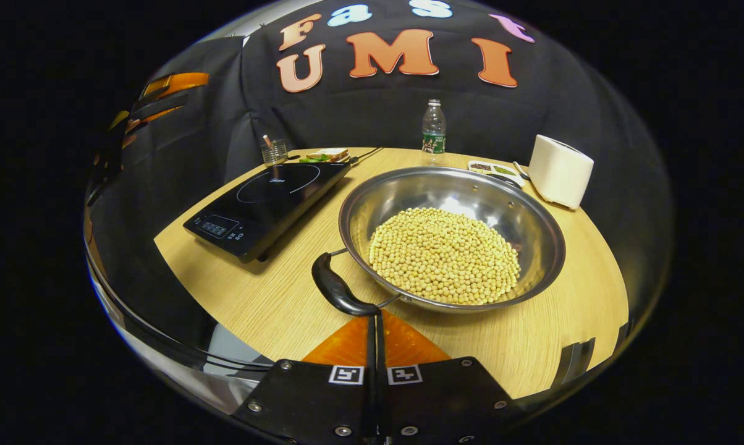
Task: First push the handle of the pot to place it horizontally, then grasp the pot with both hands and set it on the induction cooktop.
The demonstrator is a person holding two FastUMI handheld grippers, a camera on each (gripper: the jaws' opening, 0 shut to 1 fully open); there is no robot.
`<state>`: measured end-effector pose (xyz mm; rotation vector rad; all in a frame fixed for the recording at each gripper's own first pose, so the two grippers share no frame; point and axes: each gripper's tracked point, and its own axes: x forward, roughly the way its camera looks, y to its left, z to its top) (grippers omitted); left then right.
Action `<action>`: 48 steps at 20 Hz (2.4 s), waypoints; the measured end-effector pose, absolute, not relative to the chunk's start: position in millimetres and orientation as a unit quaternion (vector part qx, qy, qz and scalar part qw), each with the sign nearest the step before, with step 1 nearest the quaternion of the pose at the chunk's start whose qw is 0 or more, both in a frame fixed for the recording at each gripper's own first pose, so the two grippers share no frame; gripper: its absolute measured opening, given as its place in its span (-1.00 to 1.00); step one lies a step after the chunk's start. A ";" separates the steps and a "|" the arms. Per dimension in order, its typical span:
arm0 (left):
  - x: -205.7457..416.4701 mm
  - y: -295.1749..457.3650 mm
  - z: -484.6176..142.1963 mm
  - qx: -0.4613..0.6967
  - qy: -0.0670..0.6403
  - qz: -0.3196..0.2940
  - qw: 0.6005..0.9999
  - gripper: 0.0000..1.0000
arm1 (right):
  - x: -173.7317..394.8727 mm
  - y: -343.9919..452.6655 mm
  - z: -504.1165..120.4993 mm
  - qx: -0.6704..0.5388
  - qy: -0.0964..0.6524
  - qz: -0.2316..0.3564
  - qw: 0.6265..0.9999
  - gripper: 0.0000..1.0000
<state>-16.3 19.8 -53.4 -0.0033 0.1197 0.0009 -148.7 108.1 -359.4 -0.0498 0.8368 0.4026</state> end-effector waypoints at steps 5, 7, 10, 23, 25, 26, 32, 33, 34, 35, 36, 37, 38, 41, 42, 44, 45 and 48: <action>-15.8 23.0 -56.2 -0.001 0.065 0.003 0.998 0.94 | -144.6 128.9 -359.7 -0.003 0.408 0.203 0.890 -1.00; -14.3 22.8 -55.7 0.001 0.066 0.004 0.998 0.94 | -142.0 138.1 -360.3 0.008 0.409 0.205 0.889 -1.00; -12.1 25.4 -53.6 0.002 0.065 0.004 0.998 0.94 | -137.1 151.5 -361.0 0.020 0.410 0.208 0.888 -1.00; -10.4 41.6 -59.7 0.004 0.072 0.011 0.997 0.95 | -100.6 212.5 -367.3 0.084 0.411 0.212 0.883 -1.00; -8.7 45.9 -60.2 0.006 0.073 0.012 0.997 0.95 | -92.6 221.1 -368.1 0.087 0.410 0.210 0.883 -1.00; -8.3 46.9 -61.0 0.008 0.074 0.013 0.997 0.96 | -87.6 225.0 -368.5 0.087 0.408 0.208 0.885 -1.00; -5.8 56.7 -61.7 0.014 0.075 0.015 0.997 0.95 | -64.9 243.0 -372.0 0.102 0.405 0.195 0.888 -1.00; -6.4 58.4 -63.2 0.014 0.075 0.014 0.997 0.95 | -61.6 245.3 -372.2 0.107 0.404 0.191 0.888 -1.00; -5.6 59.4 -64.6 0.014 0.077 0.014 0.997 0.94 | -58.7 248.3 -372.9 0.108 0.403 0.189 0.889 -1.00; -4.9 61.0 -66.4 0.013 0.079 0.014 0.997 0.94 | -56.0 250.5 -372.7 0.109 0.403 0.185 0.890 -1.00; -3.9 63.1 -66.9 0.013 0.080 0.014 0.997 0.94 | -51.3 253.0 -372.6 0.112 0.401 0.183 0.891 -1.00; -4.3 64.6 -69.8 0.012 0.082 0.014 0.996 0.94 | -48.2 255.9 -373.0 0.116 0.401 0.182 0.890 -1.00; -3.2 65.6 -71.0 0.011 0.084 0.014 0.996 0.95 | -44.0 258.7 -372.9 0.124 0.402 0.181 0.889 -1.00; -2.8 68.6 -78.1 0.009 0.091 0.013 0.996 0.96 | -34.9 263.5 -371.7 0.135 0.401 0.176 0.889 -1.00; -2.5 69.3 -80.1 0.009 0.093 0.013 0.996 0.95 | -30.7 263.7 -371.5 0.137 0.400 0.172 0.890 -1.00; -2.5 73.0 -82.8 0.008 0.097 0.015 0.995 0.95 | -21.6 264.8 -372.1 0.142 0.396 0.164 0.892 -1.00; -2.8 73.2 -83.9 0.007 0.097 0.015 0.995 0.96 | -18.4 266.2 -372.2 0.143 0.396 0.160 0.893 -1.00; -3.1 72.1 -86.8 0.005 0.100 0.014 0.995 0.95 | -10.3 269.2 -371.4 0.145 0.391 0.156 0.896 -1.00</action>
